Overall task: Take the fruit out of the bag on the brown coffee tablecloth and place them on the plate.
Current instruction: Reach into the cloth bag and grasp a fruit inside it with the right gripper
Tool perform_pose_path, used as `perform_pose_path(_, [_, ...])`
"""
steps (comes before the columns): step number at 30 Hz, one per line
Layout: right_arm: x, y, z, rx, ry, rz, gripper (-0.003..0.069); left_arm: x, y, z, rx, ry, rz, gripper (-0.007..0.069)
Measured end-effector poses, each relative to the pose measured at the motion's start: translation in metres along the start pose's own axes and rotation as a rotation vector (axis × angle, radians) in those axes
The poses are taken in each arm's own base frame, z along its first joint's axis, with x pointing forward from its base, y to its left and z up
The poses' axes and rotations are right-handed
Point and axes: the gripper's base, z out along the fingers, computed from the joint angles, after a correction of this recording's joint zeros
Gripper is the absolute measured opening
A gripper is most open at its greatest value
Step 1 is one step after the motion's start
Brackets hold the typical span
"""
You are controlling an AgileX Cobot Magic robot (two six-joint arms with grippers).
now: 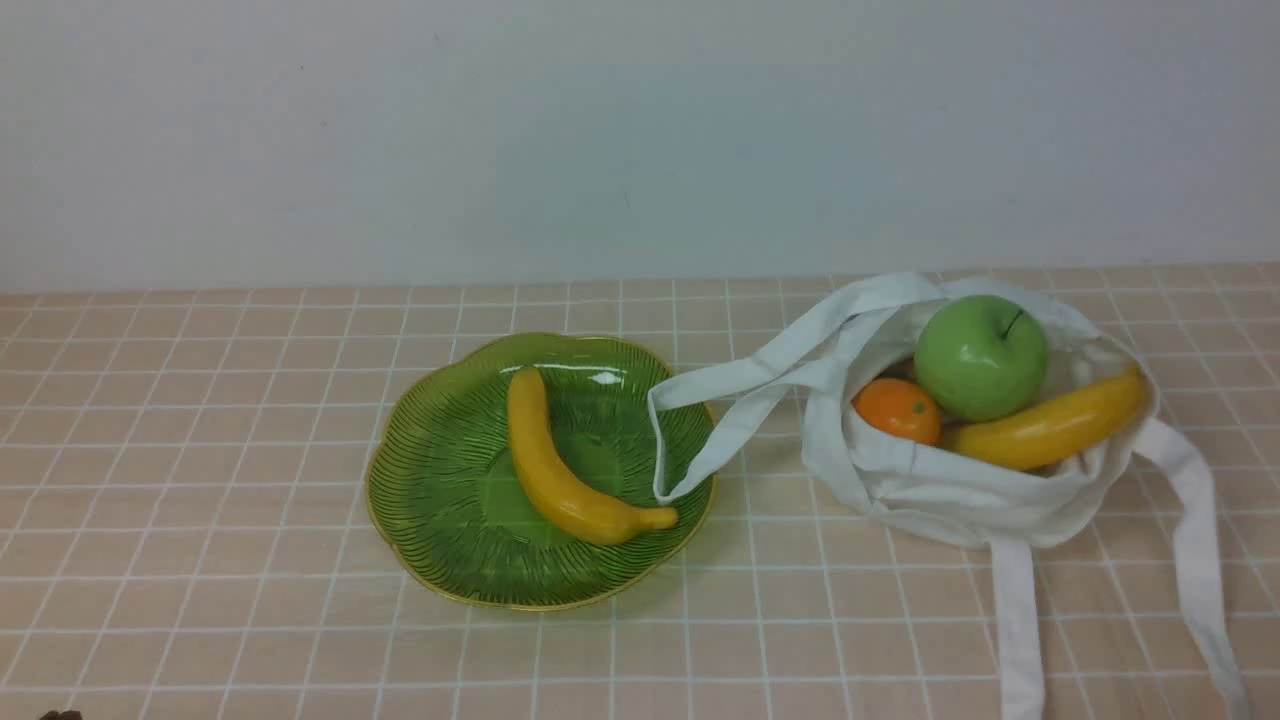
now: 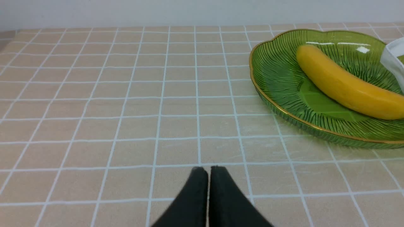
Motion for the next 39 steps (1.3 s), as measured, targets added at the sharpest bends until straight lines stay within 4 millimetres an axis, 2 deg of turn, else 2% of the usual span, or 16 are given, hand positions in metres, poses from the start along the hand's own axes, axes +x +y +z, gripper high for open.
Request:
perform_pose_path(26, [-0.001,0.001,0.000,-0.006,-0.015,0.020,-0.0013,0.000,0.000,0.000,0.000,0.000,0.000,-0.0008])
perform_pose_path(29, [-0.002,0.004,0.001,-0.044,-0.041,0.167,-0.0013,0.000,0.000,0.000,0.000,0.000,0.000,-0.0008])
perform_pose_path(30, [-0.004,0.005,0.001,-0.065,-0.065,0.268,-0.0013,0.000,0.000,0.000,0.000,0.000,0.000,-0.0008])
perform_pose_path(31, [-0.004,0.005,0.001,-0.065,-0.064,0.268,-0.0013,0.000,0.000,0.000,0.000,0.000,0.000,-0.0008])
perform_pose_path(32, [-0.008,0.006,0.000,-0.089,-0.107,0.399,-0.0013,0.000,0.000,0.000,0.000,0.000,0.000,-0.0008])
perform_pose_path(33, [-0.011,0.006,0.000,-0.097,-0.137,0.457,-0.0013,0.000,0.000,0.000,0.000,0.000,0.000,-0.0008])
perform_pose_path(39, [-0.021,0.002,-0.002,-0.099,-0.249,0.612,-0.0013,0.000,0.000,0.000,0.000,0.000,0.000,-0.0008])
